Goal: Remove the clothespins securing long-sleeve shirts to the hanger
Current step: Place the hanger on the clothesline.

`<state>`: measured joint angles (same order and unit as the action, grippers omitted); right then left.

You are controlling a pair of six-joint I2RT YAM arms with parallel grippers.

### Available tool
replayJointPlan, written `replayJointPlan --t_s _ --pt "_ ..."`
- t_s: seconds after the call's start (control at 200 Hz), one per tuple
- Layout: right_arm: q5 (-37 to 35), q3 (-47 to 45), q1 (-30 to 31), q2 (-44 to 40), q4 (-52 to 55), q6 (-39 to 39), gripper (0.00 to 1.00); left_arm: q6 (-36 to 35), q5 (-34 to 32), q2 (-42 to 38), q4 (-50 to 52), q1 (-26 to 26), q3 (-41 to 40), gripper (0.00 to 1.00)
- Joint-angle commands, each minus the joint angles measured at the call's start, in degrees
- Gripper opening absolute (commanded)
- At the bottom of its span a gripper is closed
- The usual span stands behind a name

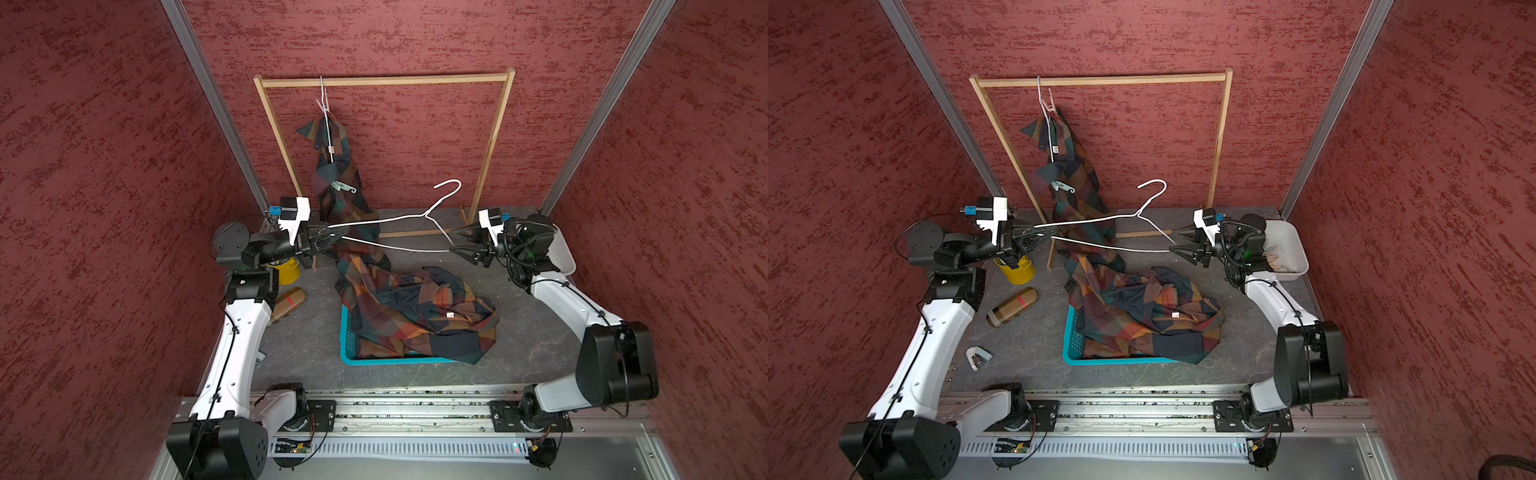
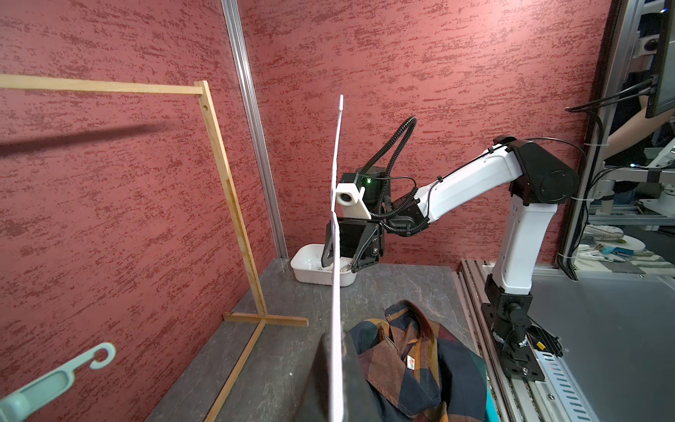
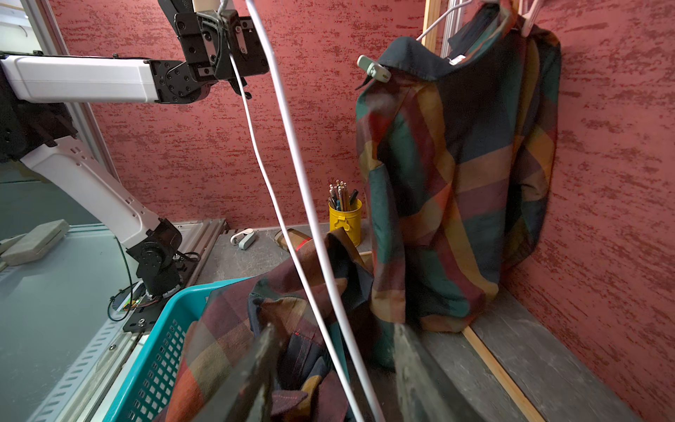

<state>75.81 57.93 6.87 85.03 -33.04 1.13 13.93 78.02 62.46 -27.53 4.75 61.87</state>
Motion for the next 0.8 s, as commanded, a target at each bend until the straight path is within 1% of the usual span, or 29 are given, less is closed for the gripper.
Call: replayJointPlan --t_s 0.0,0.165,0.225,0.245,0.316,0.451,0.571,0.586,0.636,0.666,0.696,0.706,0.751,0.796 --pt "0.6 2.5 1.7 1.6 -2.7 0.9 0.53 1.4 -0.2 -0.5 -2.7 -0.3 0.0 0.00" --pt "0.6 3.3 2.7 3.3 -3.6 1.4 0.52 1.7 -0.2 -0.3 -3.3 -0.5 0.2 0.00" --pt "0.7 3.6 3.0 3.7 -3.7 1.7 0.49 1.7 -0.2 -0.1 -3.3 -0.6 0.2 0.00" --pt "0.7 3.8 3.1 3.8 -3.7 1.8 0.45 1.7 -0.2 -0.1 -3.3 -0.6 0.2 0.00" --pt "0.9 4.2 3.6 4.0 -3.4 1.9 0.26 1.7 -0.4 0.1 -3.4 -0.7 0.3 0.00" --pt "1.0 4.2 3.9 3.4 -2.6 1.8 0.00 1.4 -0.9 0.5 -3.1 -0.7 0.4 0.00" --pt "0.3 3.8 3.9 0.5 0.0 0.7 0.00 -1.1 -1.7 0.5 -0.4 -0.7 0.9 0.00" --pt "0.1 3.8 3.9 -0.1 0.8 0.2 0.00 -1.6 -1.9 0.5 1.7 -0.7 1.0 0.00" --pt "-1.4 3.5 3.9 -1.4 3.4 -1.2 0.00 -3.3 -2.7 0.2 4.2 -0.5 1.3 0.00" --pt "-2.6 3.3 3.9 -4.2 5.0 -2.0 0.00 -4.2 -3.2 0.1 5.3 -0.5 1.5 0.07" --pt "-3.6 3.0 3.9 -5.7 6.6 -2.7 0.00 -5.1 -3.5 -0.2 6.3 -0.5 1.6 0.16" --pt "-4.0 2.9 3.9 -6.2 7.1 -2.8 0.00 -5.3 -3.7 -0.2 6.7 -0.5 1.6 0.20" --pt "-5.8 2.1 3.7 -8.5 8.3 -2.9 0.00 -6.3 -4.6 -0.7 7.9 -0.1 1.6 0.51" --pt "-7.6 1.0 3.4 -11.0 9.0 -2.6 0.00 -7.1 -5.5 -1.2 8.7 0.3 1.5 0.69"
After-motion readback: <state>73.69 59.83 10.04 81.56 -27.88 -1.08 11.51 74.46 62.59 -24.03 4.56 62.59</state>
